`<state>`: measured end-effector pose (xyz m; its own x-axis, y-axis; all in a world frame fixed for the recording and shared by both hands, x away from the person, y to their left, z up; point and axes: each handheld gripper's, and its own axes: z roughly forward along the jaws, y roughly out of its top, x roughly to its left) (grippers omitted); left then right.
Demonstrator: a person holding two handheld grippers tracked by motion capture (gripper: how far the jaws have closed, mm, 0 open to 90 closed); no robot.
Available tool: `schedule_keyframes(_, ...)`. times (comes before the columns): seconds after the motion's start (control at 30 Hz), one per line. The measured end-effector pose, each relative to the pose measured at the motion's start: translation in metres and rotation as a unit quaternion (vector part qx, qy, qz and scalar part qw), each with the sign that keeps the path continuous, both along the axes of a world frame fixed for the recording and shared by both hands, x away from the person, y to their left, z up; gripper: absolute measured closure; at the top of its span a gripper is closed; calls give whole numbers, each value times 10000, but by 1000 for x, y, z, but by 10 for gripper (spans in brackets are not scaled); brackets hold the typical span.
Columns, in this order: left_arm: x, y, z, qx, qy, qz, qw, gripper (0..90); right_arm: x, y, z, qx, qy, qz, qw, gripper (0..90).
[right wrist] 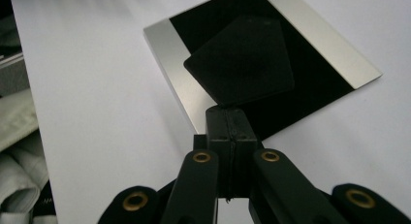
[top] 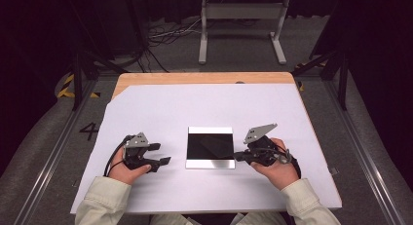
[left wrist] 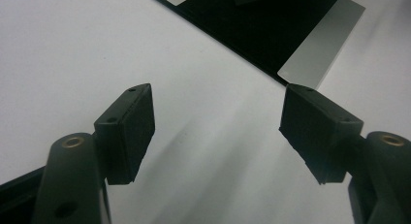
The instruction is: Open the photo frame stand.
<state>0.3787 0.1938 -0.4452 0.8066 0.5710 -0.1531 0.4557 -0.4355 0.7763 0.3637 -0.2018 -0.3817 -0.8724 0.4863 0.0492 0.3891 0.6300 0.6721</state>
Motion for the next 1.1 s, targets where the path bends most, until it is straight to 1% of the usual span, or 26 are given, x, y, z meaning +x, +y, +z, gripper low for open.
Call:
schedule_keyframes(0.1,0,0,0,15,7,-35,10000,290,-2,0,0,232,-142,-79,9996,900)
schedule_keyframes(0.2,0,-1,0,0,47,-13,10000,290,-4,-1,1,573,-362,-206,9975,900)
schedule_keyframes(0.23,0,-1,0,0,40,-18,10000,290,-5,-1,1,651,-422,-243,9967,900)
schedule_keyframes(0.33,0,-1,-1,11,43,-24,10000,290,-8,0,0,771,-560,-354,9948,900)
schedule_keyframes(0.4,0,-1,-1,11,61,-9,10000,290,-8,0,0,792,-577,-369,9945,900)
schedule_keyframes(0.57,1,-2,-1,5,61,-61,10000,289,-9,0,-1,813,-602,-375,9942,900)
schedule_keyframes(0.67,1,-3,-1,2,61,-58,10000,289,-9,0,-1,791,-599,-371,9944,900)
schedule_keyframes(0.77,1,-3,-1,-4,69,-46,10000,288,-8,-1,-1,758,-547,-350,9950,900)
schedule_keyframes(0.8,1,-3,-1,3,63,-58,10000,288,-8,-1,-1,734,-500,-349,9954,900)
schedule_keyframes(0.9,2,-3,-1,6,50,-64,10000,287,-8,0,0,666,-513,-354,9958,900)
schedule_keyframes(0.97,2,-3,-1,3,46,-51,10000,287,-9,1,2,531,-516,-342,9967,900)
schedule_keyframes(1.07,2,-3,-1,-5,46,-39,10000,287,-9,0,4,453,-443,-344,9974,900)
schedule_keyframes(1.1,3,-3,-1,-12,39,-39,10000,287,-9,-2,5,434,-474,-376,9972,900)
